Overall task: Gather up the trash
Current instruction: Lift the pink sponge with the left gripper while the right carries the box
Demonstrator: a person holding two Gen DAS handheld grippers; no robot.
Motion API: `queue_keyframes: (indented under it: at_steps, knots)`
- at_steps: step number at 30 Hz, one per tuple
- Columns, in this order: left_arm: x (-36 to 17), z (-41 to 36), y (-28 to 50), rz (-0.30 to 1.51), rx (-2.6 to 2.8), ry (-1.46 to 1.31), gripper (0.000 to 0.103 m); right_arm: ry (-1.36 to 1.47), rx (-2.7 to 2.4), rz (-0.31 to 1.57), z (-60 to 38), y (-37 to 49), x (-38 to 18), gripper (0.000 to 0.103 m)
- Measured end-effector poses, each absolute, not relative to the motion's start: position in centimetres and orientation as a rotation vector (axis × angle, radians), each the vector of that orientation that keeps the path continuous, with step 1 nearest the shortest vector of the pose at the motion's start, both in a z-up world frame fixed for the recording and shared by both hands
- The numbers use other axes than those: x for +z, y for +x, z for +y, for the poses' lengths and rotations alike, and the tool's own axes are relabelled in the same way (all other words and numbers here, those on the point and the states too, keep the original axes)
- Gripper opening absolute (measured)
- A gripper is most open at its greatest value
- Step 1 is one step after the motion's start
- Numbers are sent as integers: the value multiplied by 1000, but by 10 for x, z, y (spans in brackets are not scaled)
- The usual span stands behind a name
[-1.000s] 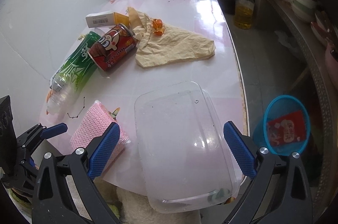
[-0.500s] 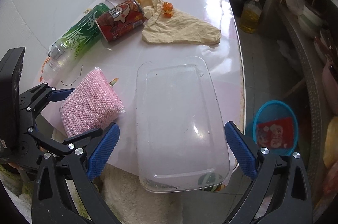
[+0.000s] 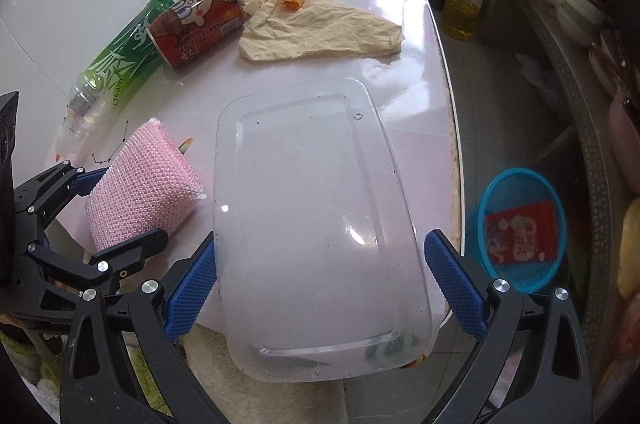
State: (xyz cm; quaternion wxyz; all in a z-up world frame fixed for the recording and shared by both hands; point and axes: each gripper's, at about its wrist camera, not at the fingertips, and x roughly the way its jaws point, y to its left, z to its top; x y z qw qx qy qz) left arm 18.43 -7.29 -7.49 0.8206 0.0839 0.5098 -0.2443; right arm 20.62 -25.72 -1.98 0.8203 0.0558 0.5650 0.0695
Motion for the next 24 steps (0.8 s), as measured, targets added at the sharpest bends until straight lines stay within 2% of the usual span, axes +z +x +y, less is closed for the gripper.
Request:
queue_keyframes:
  at_steps: [24]
  knots:
    - [-72, -67, 186, 1087, -505, 120, 81, 164, 109, 1160, -266, 207, -14, 85]
